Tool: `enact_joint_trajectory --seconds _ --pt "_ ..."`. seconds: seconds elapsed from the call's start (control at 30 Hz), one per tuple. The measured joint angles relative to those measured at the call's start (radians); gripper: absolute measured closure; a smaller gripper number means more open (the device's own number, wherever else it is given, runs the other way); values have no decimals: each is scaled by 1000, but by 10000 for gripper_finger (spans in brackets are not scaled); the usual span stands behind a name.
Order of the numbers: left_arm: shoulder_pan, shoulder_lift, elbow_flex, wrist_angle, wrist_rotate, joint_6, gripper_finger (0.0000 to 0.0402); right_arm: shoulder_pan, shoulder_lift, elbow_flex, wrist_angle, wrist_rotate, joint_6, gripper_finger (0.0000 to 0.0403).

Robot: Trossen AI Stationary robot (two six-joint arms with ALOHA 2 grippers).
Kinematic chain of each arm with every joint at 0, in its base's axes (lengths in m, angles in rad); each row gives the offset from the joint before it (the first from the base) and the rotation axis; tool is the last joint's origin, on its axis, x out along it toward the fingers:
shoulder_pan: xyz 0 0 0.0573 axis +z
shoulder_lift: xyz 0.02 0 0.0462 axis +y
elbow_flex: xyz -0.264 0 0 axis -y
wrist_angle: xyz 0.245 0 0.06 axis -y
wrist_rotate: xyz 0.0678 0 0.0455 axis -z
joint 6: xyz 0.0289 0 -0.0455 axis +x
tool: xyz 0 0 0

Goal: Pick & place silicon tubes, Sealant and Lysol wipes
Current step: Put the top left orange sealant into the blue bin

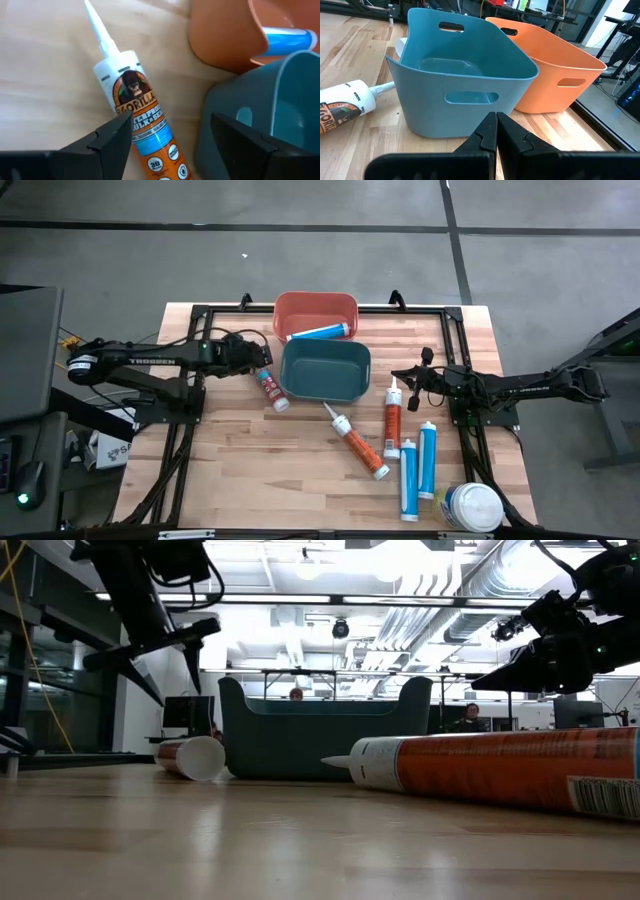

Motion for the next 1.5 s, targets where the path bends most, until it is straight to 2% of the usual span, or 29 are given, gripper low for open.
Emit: enact_joint_trajectory --seconds 0.2,0.5,0.73,1.07,1.5 --pt "75 3 0 -16 97 -25 141 0 0 0 0 0 0 402" --pt "153 105 0 -5 185 -28 140 0 0 0 0 0 0 402" --pt "172 200 0 103 239 6 140 0 0 0 0 0 0 402" --pt "190 264 -1 106 284 5 140 0 0 0 0 0 0 402" --pt "188 260 -169 283 347 -36 140 0 0 0 0 0 0 402"
